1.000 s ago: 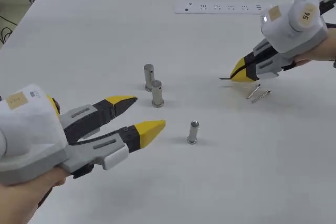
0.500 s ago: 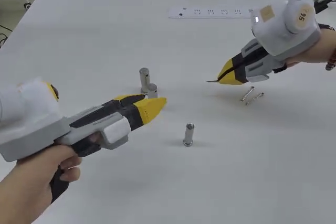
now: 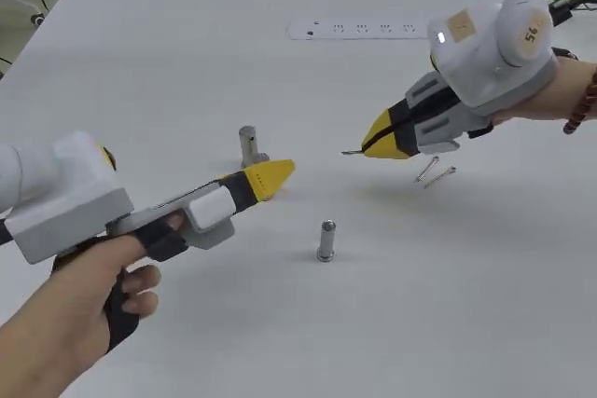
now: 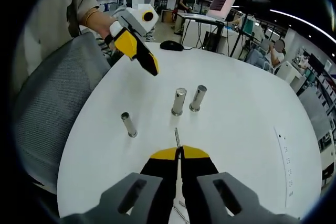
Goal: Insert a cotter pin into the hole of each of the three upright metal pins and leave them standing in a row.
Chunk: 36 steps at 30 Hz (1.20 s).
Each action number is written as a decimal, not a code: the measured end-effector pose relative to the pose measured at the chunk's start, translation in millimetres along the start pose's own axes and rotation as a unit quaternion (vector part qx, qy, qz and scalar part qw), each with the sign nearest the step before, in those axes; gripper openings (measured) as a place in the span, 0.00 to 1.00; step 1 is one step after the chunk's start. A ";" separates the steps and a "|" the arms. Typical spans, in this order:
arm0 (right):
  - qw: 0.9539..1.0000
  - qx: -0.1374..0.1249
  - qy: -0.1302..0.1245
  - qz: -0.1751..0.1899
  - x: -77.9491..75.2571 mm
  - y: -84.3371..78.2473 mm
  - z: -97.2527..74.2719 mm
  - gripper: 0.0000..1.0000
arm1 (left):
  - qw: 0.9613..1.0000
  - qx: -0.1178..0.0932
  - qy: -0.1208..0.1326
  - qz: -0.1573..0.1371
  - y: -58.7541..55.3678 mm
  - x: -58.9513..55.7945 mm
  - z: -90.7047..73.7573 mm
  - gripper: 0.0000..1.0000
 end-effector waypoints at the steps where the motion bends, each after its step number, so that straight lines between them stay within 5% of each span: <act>1: 1.000 -0.001 0.000 -0.002 2.4 2.9 -0.2 0.02 | 1.000 0.001 0.000 -0.003 -0.3 -0.4 0.1 0.30; 16: 1.000 -0.021 0.008 -0.021 23.5 28.2 -1.5 0.02 | 0.998 0.015 -0.004 -0.056 -9.9 -6.1 7.4 0.26; 36: 0.998 -0.038 0.018 -0.038 34.4 44.2 -0.7 0.02 | 0.991 0.042 -0.013 -0.124 -21.0 -6.8 21.3 0.15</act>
Point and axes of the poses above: the centre of the closed fingertips' face, and the gripper's own axes: z roughly forward along the fingers, x roughly to its left, y roughly out of its top, the point moved 5 cm from there along -z, roughly backward along the fingers, and after that the axes turned 5 degrees about -z, right-handed, at the moved point
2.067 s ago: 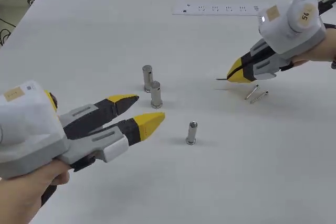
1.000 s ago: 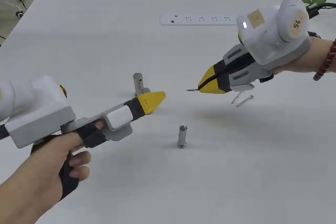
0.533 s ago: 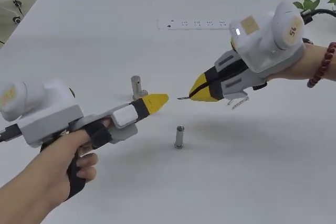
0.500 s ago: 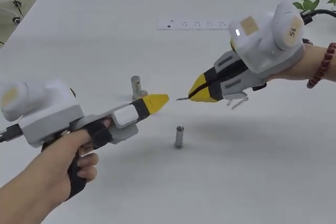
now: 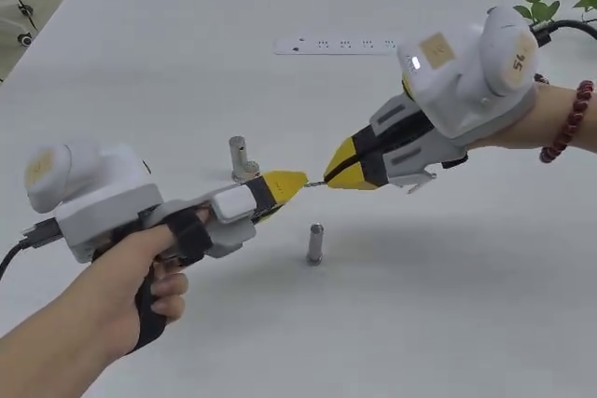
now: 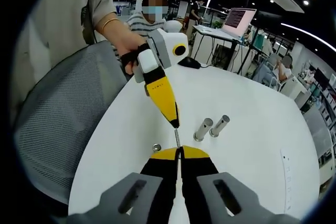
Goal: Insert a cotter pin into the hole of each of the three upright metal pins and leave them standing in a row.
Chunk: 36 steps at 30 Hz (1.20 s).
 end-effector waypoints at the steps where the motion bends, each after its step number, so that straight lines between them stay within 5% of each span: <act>1: 1.000 -0.001 0.001 0.000 -0.1 0.4 0.1 0.02 | 1.000 0.000 -0.001 -0.003 -0.3 0.2 0.1 0.14; 17: 1.000 -0.008 0.005 -0.009 6.3 7.9 3.8 0.02 | 1.000 0.016 -0.003 -0.019 -9.0 0.4 1.6 0.01; 36: 1.000 0.000 0.007 -0.019 12.1 10.9 3.8 0.02 | 0.998 0.021 0.005 -0.055 -11.9 -0.5 0.5 0.00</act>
Point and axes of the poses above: the centre of the closed fingertips' face, and the gripper's own axes: z roughly forward along the fingers, x roughly to its left, y roughly out of its top, the point moved 5 cm from there along -z, roughly backward along the fingers, and after that the axes turned 5 degrees about -z, right-handed, at the moved point
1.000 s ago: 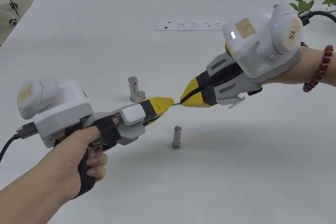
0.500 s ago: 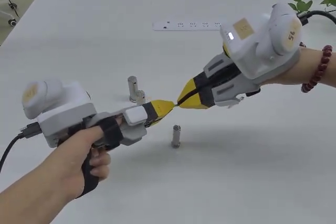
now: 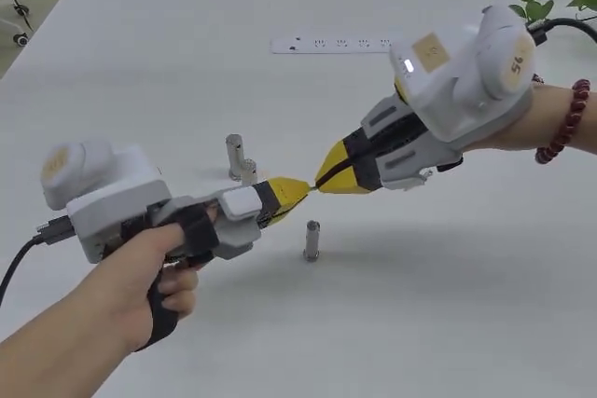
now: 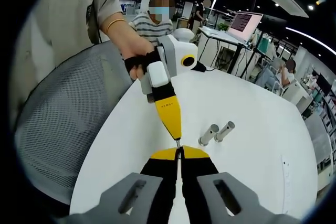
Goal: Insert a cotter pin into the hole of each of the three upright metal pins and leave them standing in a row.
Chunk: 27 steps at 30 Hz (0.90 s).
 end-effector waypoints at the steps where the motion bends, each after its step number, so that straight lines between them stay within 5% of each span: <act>1: 1.000 0.000 0.000 -0.001 0.2 0.4 0.2 0.02 | 1.000 0.000 0.000 -0.001 0.1 0.0 -0.1 0.00; 8: 1.000 -0.001 -0.003 -0.002 1.6 3.0 0.9 0.03 | 1.000 0.000 0.003 -0.025 0.7 0.3 -1.8 0.00; 16: 1.000 -0.005 -0.009 0.002 1.0 3.3 2.5 0.04 | 1.000 -0.005 0.006 -0.017 2.6 0.7 -2.9 0.00; 27: 1.000 -0.006 -0.008 0.023 1.6 0.7 0.4 0.05 | 0.997 0.005 0.021 0.078 0.5 2.4 -8.7 0.00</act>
Point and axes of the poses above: the centre of the closed fingertips' face, and the gripper's own axes: z roughly forward along the fingers, x roughly to its left, y roughly out of its top, the point moved 5 cm from there along -z, roughly backward along the fingers, and after that the axes turned 5 degrees about -z, right-handed, at the moved point
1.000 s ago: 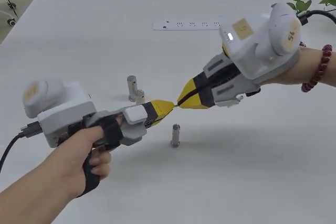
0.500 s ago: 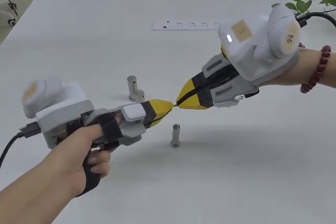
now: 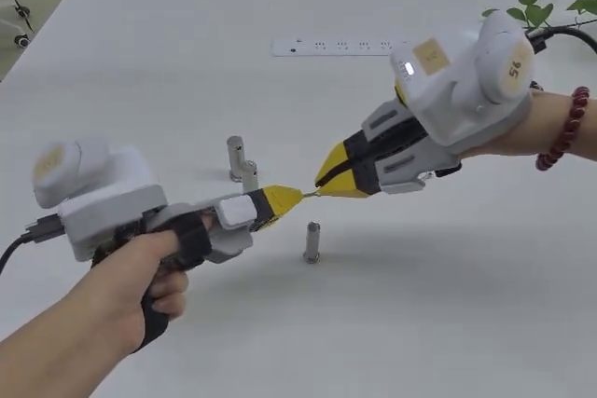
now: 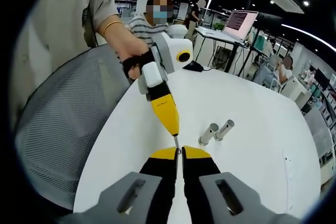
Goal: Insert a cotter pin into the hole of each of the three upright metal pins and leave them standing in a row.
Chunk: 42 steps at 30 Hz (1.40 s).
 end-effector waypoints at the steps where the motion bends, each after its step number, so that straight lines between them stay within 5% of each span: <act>1: 1.000 -0.001 0.001 0.002 0.4 0.2 -0.2 0.05 | 1.000 0.001 -0.001 0.012 -0.1 -0.5 -1.0 0.00; 10: 1.000 0.002 0.012 0.025 5.0 -2.6 -1.3 0.07 | 0.993 0.014 0.002 0.116 -0.1 -1.8 -5.9 0.00; 14: 0.999 0.003 0.015 0.037 5.7 -4.4 -1.5 0.08 | 0.985 0.017 -0.008 0.174 -1.4 -5.7 -6.4 0.00; 18: 0.999 0.000 0.021 0.045 7.9 -3.8 -2.0 0.08 | 0.971 0.026 -0.014 0.238 -3.0 -7.8 -7.2 0.00; 20: 0.998 -0.002 0.023 0.050 8.8 -3.3 -2.2 0.08 | 0.961 0.029 -0.022 0.274 -4.2 -10.0 -7.5 0.00; 22: 0.998 -0.003 0.027 0.055 10.2 -2.9 -2.3 0.08 | 0.954 0.029 -0.027 0.298 -5.3 -12.7 -7.5 0.00; 25: 0.998 -0.004 0.034 0.058 13.0 -1.9 -2.4 0.08 | 0.948 0.031 -0.035 0.314 -6.2 -14.5 -8.0 0.00; 27: 0.998 -0.005 0.037 0.060 14.7 -1.5 -2.3 0.08 | 0.940 0.036 -0.040 0.336 -7.2 -15.4 -8.2 0.00; 31: 0.997 -0.007 0.043 0.058 17.9 -0.2 -1.8 0.08 | 0.931 0.042 -0.045 0.360 -9.0 -16.8 -8.2 0.00; 32: 0.997 -0.007 0.045 0.058 18.5 0.0 -1.7 0.08 | 0.932 0.042 -0.047 0.356 -9.3 -16.9 -8.1 0.00; 42: 0.996 -0.016 0.064 0.062 25.2 3.4 -1.7 0.07 | 0.915 0.060 -0.059 0.395 -13.2 -18.2 -8.4 0.00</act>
Point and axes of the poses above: the centre of the closed fingertips' face, and the gripper's own axes: z roughly forward along the fingers, x roughly to its left, y roughly out of its top, the point moved 5 cm from there along -z, roughly backward along the fingers, and after that the axes turned 5 degrees about -z, right-handed, at the moved point
